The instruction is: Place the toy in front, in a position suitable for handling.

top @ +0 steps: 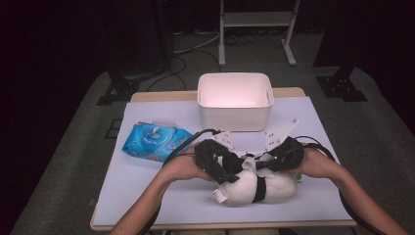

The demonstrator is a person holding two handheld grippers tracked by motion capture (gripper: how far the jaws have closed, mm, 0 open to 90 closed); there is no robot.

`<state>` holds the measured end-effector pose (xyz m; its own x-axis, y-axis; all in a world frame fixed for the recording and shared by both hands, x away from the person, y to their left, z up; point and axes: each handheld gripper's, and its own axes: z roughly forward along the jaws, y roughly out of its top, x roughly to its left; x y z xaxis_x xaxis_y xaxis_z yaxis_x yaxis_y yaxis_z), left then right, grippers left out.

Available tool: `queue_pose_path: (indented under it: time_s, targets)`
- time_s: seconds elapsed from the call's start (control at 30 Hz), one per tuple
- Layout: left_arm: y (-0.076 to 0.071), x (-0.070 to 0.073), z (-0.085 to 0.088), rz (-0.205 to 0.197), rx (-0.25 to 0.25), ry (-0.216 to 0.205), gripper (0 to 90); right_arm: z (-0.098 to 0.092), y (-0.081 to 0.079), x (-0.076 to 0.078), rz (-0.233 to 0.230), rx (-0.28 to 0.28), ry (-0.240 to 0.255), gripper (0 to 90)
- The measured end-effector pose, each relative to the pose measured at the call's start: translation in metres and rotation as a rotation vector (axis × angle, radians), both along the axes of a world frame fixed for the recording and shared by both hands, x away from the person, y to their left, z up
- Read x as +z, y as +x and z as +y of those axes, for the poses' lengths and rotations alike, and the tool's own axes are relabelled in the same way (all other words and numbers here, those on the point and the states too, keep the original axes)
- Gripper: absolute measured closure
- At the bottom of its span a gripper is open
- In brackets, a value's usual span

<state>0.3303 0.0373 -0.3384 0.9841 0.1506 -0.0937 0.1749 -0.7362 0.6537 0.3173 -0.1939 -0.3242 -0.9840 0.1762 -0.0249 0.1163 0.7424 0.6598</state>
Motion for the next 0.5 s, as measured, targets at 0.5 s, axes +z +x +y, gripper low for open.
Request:
queue_pose_path:
  time_s: [0.5]
  targets:
    - [0.001,0.0,0.002,0.005,0.0,-0.014,17.1,-0.025,-0.004,-0.005,0.016,-0.043,-0.012,82.3]
